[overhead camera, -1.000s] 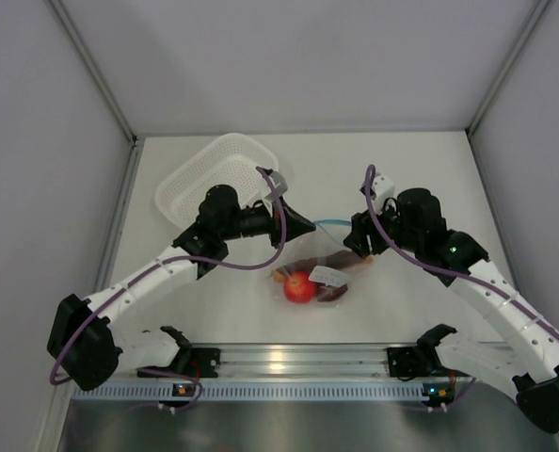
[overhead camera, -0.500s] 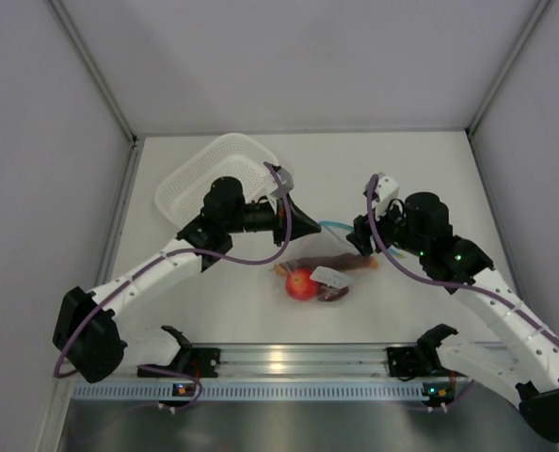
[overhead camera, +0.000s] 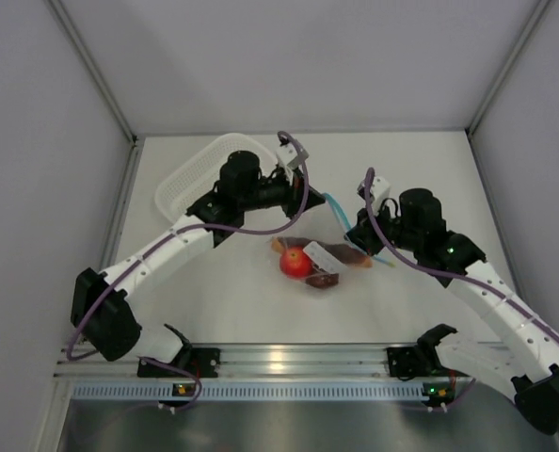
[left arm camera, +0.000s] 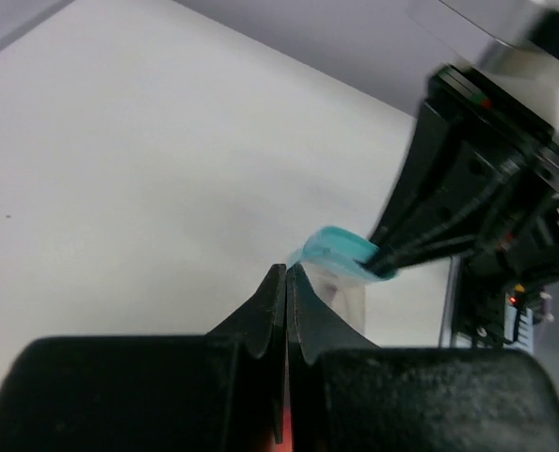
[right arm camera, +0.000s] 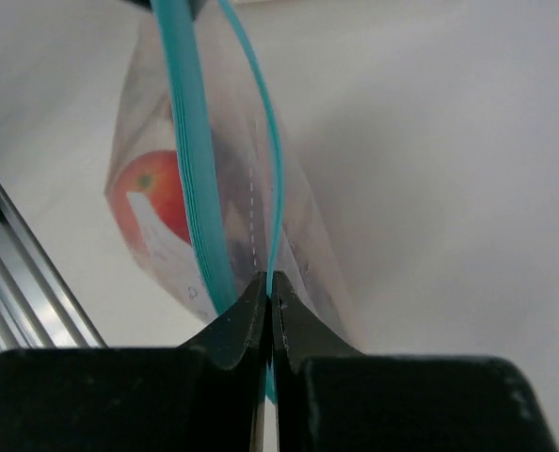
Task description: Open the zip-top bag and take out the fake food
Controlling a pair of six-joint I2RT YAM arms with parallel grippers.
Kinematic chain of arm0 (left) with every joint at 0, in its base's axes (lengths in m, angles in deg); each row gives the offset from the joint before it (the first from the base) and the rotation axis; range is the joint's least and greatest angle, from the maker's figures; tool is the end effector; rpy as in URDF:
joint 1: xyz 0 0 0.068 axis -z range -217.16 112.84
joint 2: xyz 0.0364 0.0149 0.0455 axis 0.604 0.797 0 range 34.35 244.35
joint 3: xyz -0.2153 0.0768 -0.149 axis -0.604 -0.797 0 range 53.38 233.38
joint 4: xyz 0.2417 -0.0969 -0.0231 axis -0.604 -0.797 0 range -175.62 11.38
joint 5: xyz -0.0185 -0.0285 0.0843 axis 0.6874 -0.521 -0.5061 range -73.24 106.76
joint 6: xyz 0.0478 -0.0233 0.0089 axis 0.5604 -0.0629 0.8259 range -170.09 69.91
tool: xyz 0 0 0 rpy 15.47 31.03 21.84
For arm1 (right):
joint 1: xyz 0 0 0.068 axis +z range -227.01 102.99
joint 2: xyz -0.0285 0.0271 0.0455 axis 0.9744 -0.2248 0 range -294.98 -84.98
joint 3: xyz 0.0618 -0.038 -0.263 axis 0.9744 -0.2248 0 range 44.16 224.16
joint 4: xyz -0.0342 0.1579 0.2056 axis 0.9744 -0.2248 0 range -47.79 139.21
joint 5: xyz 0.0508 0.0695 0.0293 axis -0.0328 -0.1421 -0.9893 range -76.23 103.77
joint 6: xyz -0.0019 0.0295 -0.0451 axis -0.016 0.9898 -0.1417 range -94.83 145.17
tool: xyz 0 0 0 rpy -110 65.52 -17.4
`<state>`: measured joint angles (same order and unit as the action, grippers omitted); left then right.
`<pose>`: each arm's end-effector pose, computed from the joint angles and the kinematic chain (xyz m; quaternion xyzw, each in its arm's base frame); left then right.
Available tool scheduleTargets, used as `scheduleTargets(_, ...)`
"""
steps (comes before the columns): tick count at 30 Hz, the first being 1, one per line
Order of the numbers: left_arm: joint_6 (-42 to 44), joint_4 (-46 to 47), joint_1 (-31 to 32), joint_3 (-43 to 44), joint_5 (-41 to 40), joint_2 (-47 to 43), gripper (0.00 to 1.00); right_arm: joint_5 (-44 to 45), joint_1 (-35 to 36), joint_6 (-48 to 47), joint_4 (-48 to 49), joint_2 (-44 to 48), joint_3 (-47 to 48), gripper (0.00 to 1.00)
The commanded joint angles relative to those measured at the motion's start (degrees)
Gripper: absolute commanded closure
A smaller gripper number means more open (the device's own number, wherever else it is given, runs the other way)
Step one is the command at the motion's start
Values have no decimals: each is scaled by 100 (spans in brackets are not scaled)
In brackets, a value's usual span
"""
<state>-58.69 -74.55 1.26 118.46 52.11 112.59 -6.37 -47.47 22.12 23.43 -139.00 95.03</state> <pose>0.2380 -0.2151 0.3585 0.3769 0.6499 -0.4584 0.4748 0.1740 0.1127 0.3217 -0.3233 0.7890 0.2612 0.4524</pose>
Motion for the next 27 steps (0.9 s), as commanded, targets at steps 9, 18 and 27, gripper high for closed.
scheduleTargets(9, -431, -1840, -282, 2544, -1023, 1983, 100, 263, -18, 2695, 864, 366, -95, 100)
scheduleTargets(18, -1126, -1814, -282, 2422, -1169, 2065, 60, 1811, -27, 3389, 864, 357, -683, 100)
scheduleTargets(27, -1635, -1831, 166, 1807, -2382, 1388, 27, 2357, -27, 3513, 1022, 401, -728, 100)
